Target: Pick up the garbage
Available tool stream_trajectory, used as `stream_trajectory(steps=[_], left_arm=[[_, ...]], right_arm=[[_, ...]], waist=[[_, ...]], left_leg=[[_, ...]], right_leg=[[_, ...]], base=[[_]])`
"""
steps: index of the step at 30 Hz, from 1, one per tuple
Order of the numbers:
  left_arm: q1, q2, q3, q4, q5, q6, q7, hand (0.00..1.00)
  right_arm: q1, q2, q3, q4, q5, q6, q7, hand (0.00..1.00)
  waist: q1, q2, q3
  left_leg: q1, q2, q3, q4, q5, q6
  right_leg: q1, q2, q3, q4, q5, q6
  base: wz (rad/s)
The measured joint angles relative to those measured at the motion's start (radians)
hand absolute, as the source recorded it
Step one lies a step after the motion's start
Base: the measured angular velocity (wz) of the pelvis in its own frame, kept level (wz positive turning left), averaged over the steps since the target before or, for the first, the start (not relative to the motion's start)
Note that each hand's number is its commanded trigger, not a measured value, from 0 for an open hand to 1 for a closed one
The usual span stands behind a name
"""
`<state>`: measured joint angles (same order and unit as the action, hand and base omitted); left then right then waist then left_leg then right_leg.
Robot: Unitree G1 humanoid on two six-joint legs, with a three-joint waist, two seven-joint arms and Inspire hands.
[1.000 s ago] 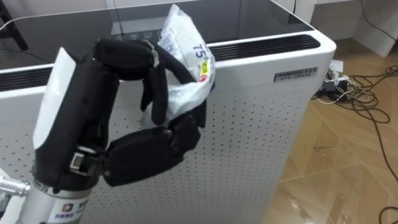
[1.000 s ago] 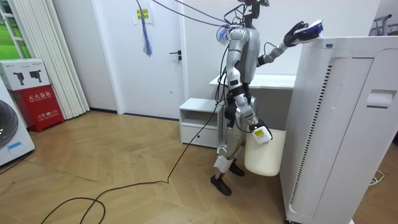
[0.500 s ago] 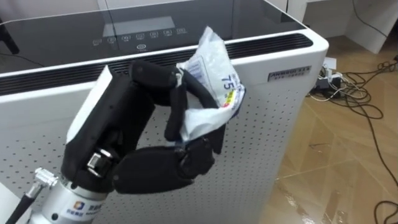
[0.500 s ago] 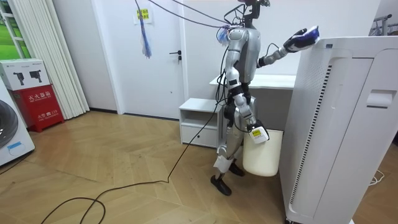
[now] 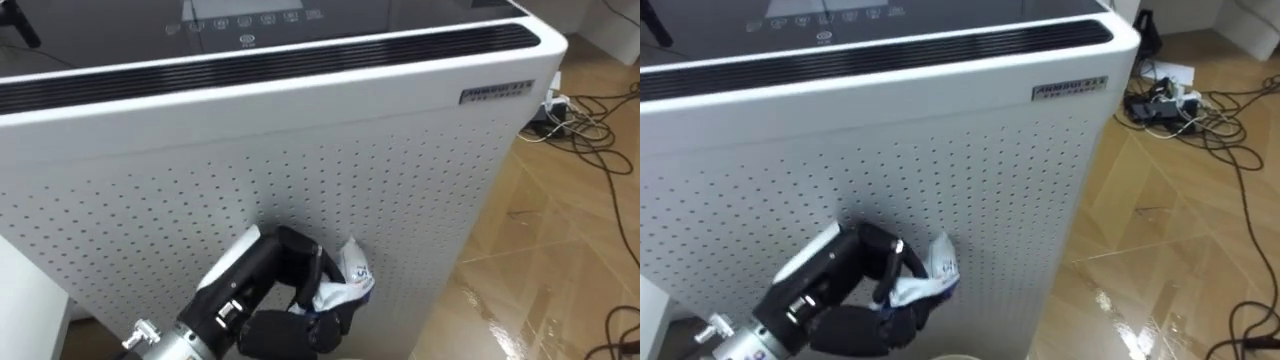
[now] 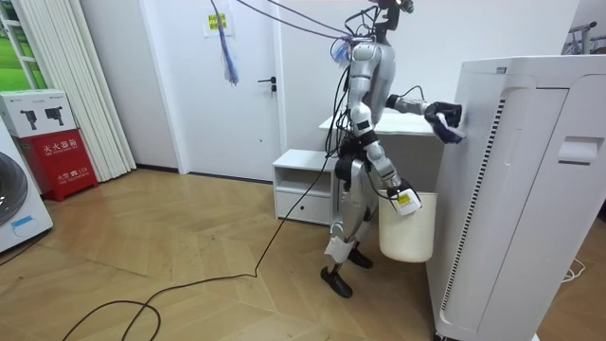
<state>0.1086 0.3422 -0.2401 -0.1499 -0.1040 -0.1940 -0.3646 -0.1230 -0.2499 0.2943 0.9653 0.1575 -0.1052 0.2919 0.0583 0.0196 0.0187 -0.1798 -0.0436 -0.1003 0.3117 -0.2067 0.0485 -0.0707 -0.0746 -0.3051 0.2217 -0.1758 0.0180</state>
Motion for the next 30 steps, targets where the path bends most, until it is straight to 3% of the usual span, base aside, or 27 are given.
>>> stream_trajectory(steps=[4, 6, 10, 19, 26, 27, 28, 29, 30], left_arm=[[-0.027, -0.002, -0.065, 0.128, 0.007, 0.013, -0.002, 1.00], [-0.028, 0.000, -0.087, 0.144, 0.010, 0.038, -0.006, 1.00], [-0.029, 0.002, -0.123, 0.145, 0.049, 0.043, -0.027, 1.00], [-0.040, 0.000, -0.159, 0.278, 0.100, 0.045, -0.040, 1.00], [-0.040, 0.001, -0.160, 0.311, 0.108, 0.045, -0.040, 1.00], [-0.040, 0.000, -0.160, 0.311, 0.118, 0.045, -0.040, 0.96], [-0.041, 0.000, -0.160, 0.313, 0.119, 0.045, -0.041, 0.80], [-0.041, 0.000, -0.160, 0.316, 0.121, 0.045, -0.041, 0.58], [-0.041, 0.000, -0.160, 0.323, 0.126, 0.045, -0.041, 0.04]], right_arm=[[-0.045, 0.000, 0.063, 0.009, 0.031, 0.000, -0.014, 1.00], [-0.055, -0.001, 0.078, 0.010, 0.037, 0.000, -0.011, 1.00], [-0.059, 0.003, 0.079, 0.009, 0.038, 0.012, -0.005, 1.00], [-0.064, 0.002, 0.079, 0.028, 0.038, 0.012, -0.018, 1.00], [-0.063, 0.004, 0.078, 0.035, 0.038, 0.013, -0.019, 1.00], [-0.064, 0.004, 0.078, 0.035, 0.038, 0.013, -0.019, 1.00], [-0.064, 0.005, 0.078, 0.035, 0.038, 0.013, -0.019, 1.00], [-0.064, 0.006, 0.078, 0.035, 0.038, 0.013, -0.019, 1.00], [-0.064, 0.006, 0.077, 0.035, 0.038, 0.013, -0.019, 1.00]], waist=[[0.002, 0.002, 0.0042], [-0.001, 0.000, 0.0058], [-0.001, -0.002, 0.0071], [-0.007, -0.003, 0.0081], [-0.007, -0.004, 0.0096], [-0.006, -0.004, 0.0097], [-0.007, -0.004, 0.0098], [-0.007, -0.004, 0.0099], [-0.007, -0.004, 0.0099]], left_leg=[[-0.036, -0.001, 0.015, -0.004, 0.014, 0.001], [-0.057, -0.003, 0.016, -0.003, 0.017, 0.002], [-0.098, -0.005, 0.017, -0.002, 0.021, 0.004], [-0.124, -0.003, 0.019, -0.004, 0.022, 0.003], [-0.140, -0.004, 0.020, -0.003, 0.022, 0.003], [-0.140, -0.004, 0.020, -0.003, 0.022, 0.003], [-0.141, -0.004, 0.018, -0.003, 0.022, 0.003], [-0.141, -0.004, 0.018, -0.003, 0.022, 0.003], [-0.142, -0.004, 0.018, -0.003, 0.022, 0.003]], right_leg=[[-0.048, -0.012, -0.001, 0.018, 0.000, 0.000], [-0.070, -0.012, -0.002, 0.023, 0.000, 0.000], [-0.117, -0.017, -0.002, 0.036, 0.000, 0.000], [-0.145, -0.014, 0.000, 0.037, 0.000, 0.000], [-0.160, -0.015, -0.001, 0.038, 0.000, 0.000], [-0.160, -0.015, -0.001, 0.038, 0.000, 0.000], [-0.160, -0.015, -0.002, 0.037, 0.000, 0.000], [-0.161, -0.015, -0.002, 0.037, 0.000, 0.000], [-0.162, -0.015, -0.003, 0.037, 0.000, 0.000]], base=[[0.03], [0.00], [0.00], [0.00], [0.00], [0.00], [0.00], [0.00], [0.00]])
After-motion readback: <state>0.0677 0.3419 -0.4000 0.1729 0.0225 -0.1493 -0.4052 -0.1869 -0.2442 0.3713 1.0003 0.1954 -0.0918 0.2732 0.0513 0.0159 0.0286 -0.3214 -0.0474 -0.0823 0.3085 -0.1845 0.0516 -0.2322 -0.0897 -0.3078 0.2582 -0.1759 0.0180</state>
